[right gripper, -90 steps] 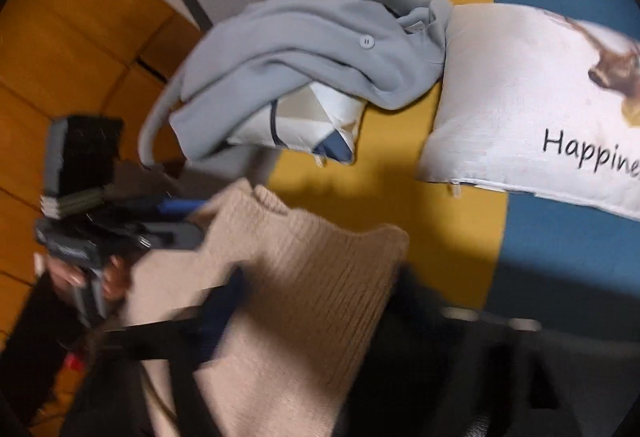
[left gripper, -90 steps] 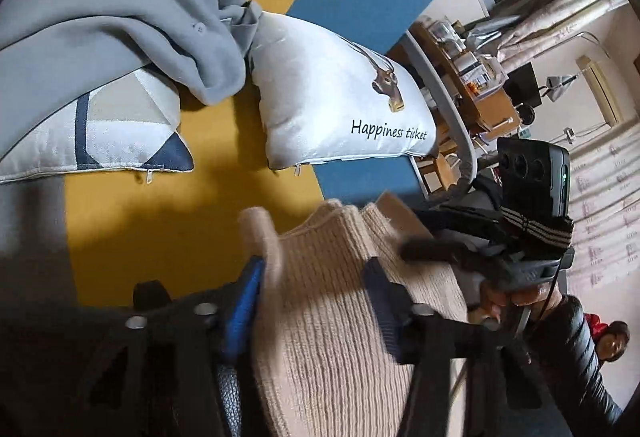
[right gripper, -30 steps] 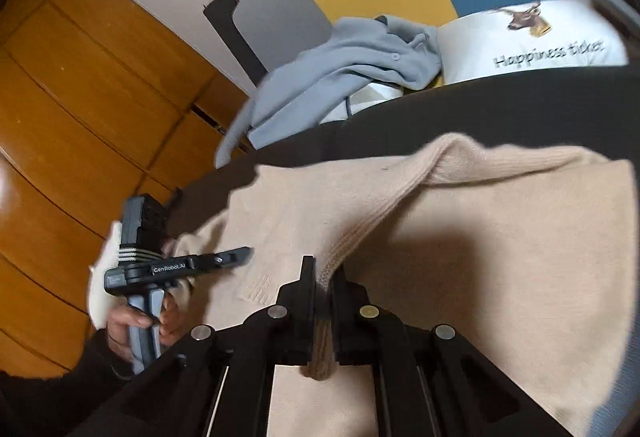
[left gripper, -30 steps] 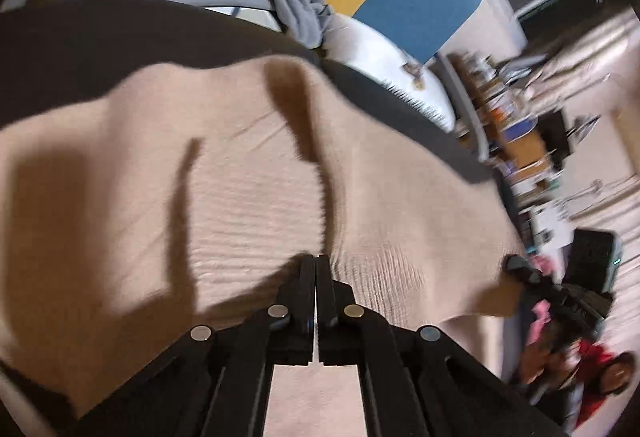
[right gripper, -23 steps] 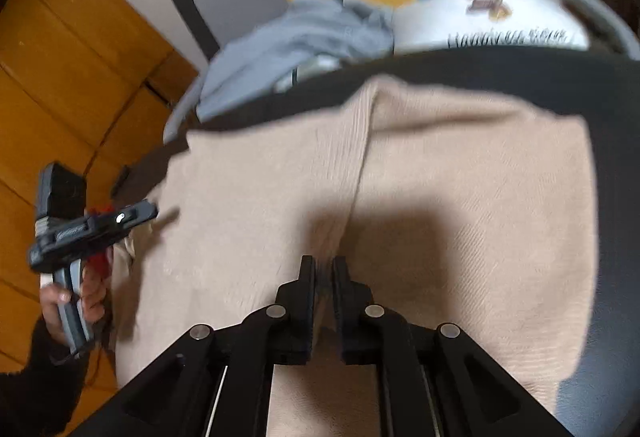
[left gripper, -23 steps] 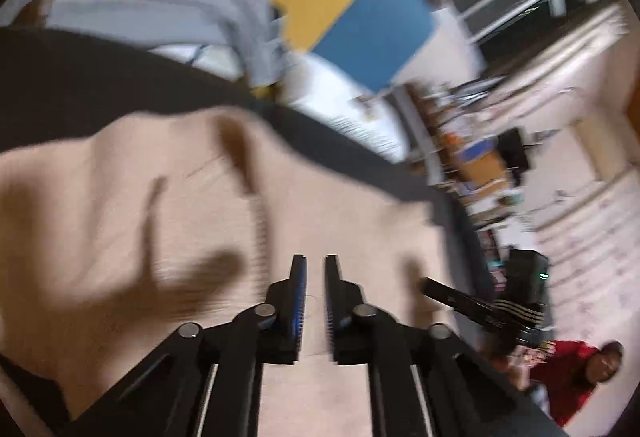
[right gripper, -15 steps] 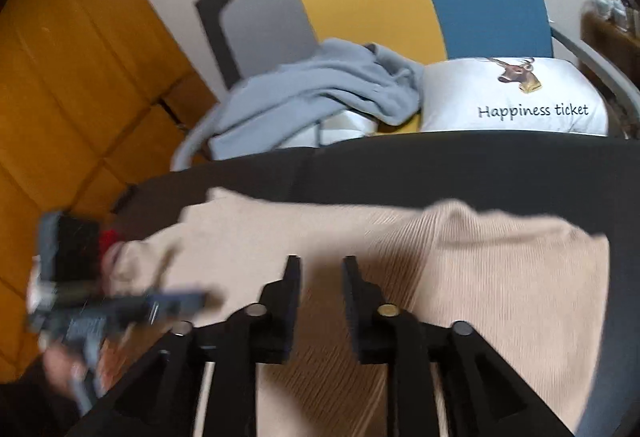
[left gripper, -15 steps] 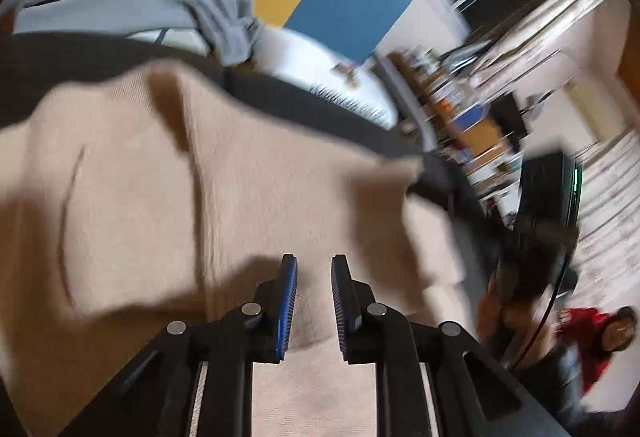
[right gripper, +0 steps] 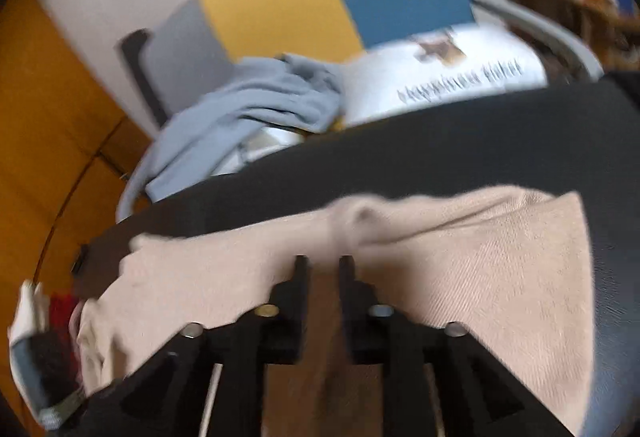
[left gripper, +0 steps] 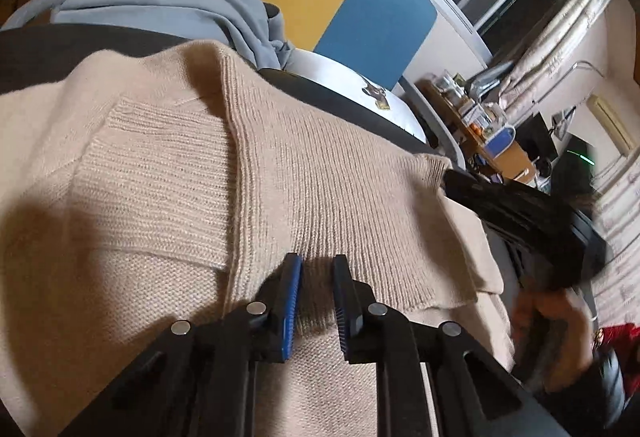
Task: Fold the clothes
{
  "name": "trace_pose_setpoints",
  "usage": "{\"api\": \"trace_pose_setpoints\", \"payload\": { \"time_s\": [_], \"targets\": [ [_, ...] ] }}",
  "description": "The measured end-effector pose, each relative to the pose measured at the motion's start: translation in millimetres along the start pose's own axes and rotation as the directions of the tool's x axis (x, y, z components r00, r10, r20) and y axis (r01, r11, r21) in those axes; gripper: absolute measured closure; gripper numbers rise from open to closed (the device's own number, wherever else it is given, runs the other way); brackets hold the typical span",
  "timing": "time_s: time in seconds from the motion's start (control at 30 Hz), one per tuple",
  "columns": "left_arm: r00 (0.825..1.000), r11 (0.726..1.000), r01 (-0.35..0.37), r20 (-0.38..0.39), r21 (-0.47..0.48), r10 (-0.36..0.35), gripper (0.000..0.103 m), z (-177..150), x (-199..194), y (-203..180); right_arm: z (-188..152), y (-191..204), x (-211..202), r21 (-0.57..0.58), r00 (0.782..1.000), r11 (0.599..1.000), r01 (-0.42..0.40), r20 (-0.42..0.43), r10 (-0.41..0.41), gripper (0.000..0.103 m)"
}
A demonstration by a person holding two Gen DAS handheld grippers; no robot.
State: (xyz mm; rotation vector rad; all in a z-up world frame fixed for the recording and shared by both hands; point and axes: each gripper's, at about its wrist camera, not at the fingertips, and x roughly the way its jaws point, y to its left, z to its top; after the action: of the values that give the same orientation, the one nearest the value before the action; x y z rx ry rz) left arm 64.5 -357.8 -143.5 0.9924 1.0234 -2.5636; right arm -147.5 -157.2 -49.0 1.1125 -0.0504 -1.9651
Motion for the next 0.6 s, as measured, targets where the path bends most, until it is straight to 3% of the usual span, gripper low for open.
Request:
{"api": "trace_pose_setpoints", "payload": {
  "time_s": [0.03,0.1,0.2,0.27,0.33,0.4,0.47,0.53,0.6],
  "targets": [
    [1.000,1.000,0.006,-0.004,-0.012,-0.006,0.087,0.0,1.0,1.0,-9.2,8.2,-8.7,-0.016,1.000,1.000,-0.027,-0.006,0.027,0.065],
    [1.000,0.998,0.025,-0.015,-0.059,-0.026,0.087,-3.5,-7.2,6.4,-31.9,23.3,-21.5,-0.051,0.997,0.996,-0.070,-0.032,0.068,0.053],
    [0.998,0.989,0.056,-0.026,-0.139,-0.060,0.087,-12.6,-30.9,17.4,-72.7,41.7,-33.3,-0.102,0.993,0.990,-0.093,-0.088,0.084,0.052],
    [0.998,0.989,0.061,0.014,-0.137,-0.059,0.086,-24.0,-67.1,26.2,-99.7,48.0,-40.5,-0.105,0.987,0.987,-0.119,-0.117,0.107,0.052],
    [0.998,0.993,-0.013,0.065,-0.118,0.021,0.085,-45.0,-119.1,38.0,-117.0,49.6,-46.0,-0.117,0.988,0.986,-0.119,-0.112,0.106,0.039],
    [0.991,0.987,-0.090,0.086,-0.133,0.102,0.083,-63.6,-154.7,50.6,-130.2,49.0,-49.9,-0.129,0.990,0.985,-0.114,-0.094,0.102,0.036],
    [0.966,0.960,-0.213,0.109,-0.179,0.235,0.082,-86.5,-191.3,73.1,-138.1,46.1,-52.4,-0.126,0.992,0.985,-0.117,-0.065,0.110,0.036],
    [0.927,0.919,-0.322,0.123,-0.227,0.355,0.077,-108.3,-224.6,94.4,-141.0,40.6,-52.4,-0.100,0.990,0.985,-0.138,-0.046,0.134,0.036],
    [0.902,0.887,-0.370,0.122,-0.277,0.414,0.071,-123.8,-240.0,109.2,-140.3,35.6,-51.0,-0.071,0.986,0.984,-0.164,-0.037,0.162,0.036]
  ]
}}
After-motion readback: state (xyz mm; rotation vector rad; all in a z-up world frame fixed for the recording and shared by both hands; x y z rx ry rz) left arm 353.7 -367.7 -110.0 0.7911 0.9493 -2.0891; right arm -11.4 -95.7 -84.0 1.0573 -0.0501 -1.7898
